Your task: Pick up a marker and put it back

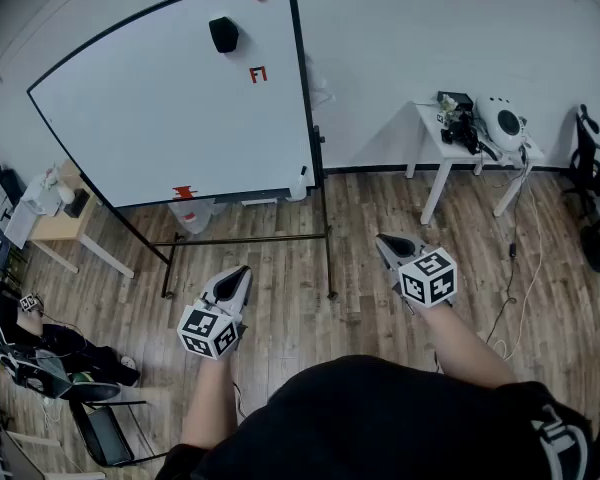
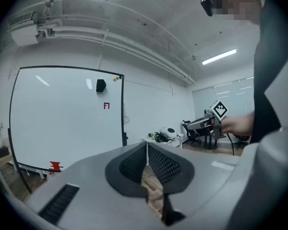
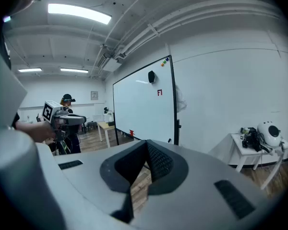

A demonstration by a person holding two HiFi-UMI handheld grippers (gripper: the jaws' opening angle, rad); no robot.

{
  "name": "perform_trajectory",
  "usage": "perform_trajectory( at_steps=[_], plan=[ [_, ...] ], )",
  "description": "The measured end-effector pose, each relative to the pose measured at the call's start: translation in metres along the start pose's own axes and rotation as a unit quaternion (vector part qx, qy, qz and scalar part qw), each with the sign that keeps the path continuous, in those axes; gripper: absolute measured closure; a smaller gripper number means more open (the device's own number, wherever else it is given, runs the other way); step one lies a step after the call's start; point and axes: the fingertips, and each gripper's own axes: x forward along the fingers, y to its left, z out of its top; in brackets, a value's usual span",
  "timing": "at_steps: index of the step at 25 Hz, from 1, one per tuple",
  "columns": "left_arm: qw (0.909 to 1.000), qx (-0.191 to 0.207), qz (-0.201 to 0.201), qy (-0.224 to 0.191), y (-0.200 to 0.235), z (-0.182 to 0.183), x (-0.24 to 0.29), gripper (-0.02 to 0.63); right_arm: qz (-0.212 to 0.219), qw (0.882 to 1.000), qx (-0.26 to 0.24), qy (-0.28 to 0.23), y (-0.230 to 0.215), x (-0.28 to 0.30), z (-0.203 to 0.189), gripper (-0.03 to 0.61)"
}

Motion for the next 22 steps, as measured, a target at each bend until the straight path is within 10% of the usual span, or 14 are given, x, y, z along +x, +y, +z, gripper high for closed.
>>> perform_trajectory(
  at_steps=[22],
  plan=[
    [1.0,0.004,-0.003,0.002,0.015,-0.011,0.048,0.597,0.019,1.0,0.024,-0.003,-0.023,0.043,-0.021,0.581]
  ],
)
